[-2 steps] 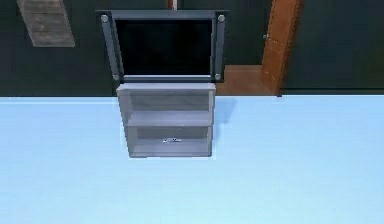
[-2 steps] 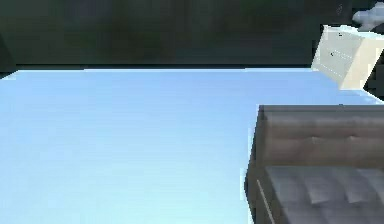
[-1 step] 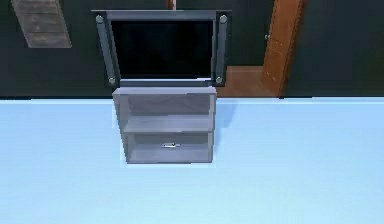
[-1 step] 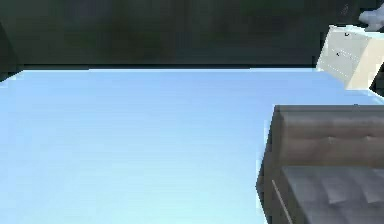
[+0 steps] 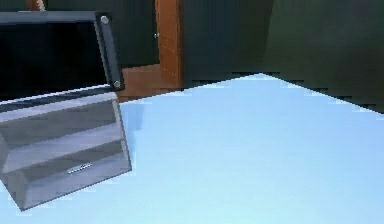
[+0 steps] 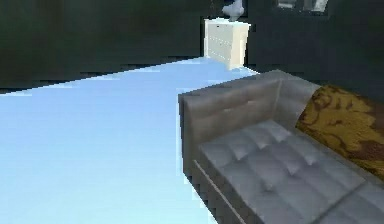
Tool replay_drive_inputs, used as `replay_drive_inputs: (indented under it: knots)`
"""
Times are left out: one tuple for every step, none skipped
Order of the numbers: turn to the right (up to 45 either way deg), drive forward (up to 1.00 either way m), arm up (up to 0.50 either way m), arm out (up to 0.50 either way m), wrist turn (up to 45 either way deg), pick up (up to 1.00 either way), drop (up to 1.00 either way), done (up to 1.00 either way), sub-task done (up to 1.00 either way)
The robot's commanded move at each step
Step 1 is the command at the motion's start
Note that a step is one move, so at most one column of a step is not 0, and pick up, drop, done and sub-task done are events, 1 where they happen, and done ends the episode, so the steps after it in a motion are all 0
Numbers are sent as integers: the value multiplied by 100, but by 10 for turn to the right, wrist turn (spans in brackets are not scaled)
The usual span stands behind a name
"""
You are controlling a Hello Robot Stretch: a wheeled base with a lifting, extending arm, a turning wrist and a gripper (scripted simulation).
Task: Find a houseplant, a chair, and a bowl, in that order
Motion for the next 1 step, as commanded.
replay_drive_inputs:
  knots:
    - [30, 0, 0, 0, 0, 0, 0, 0, 0]
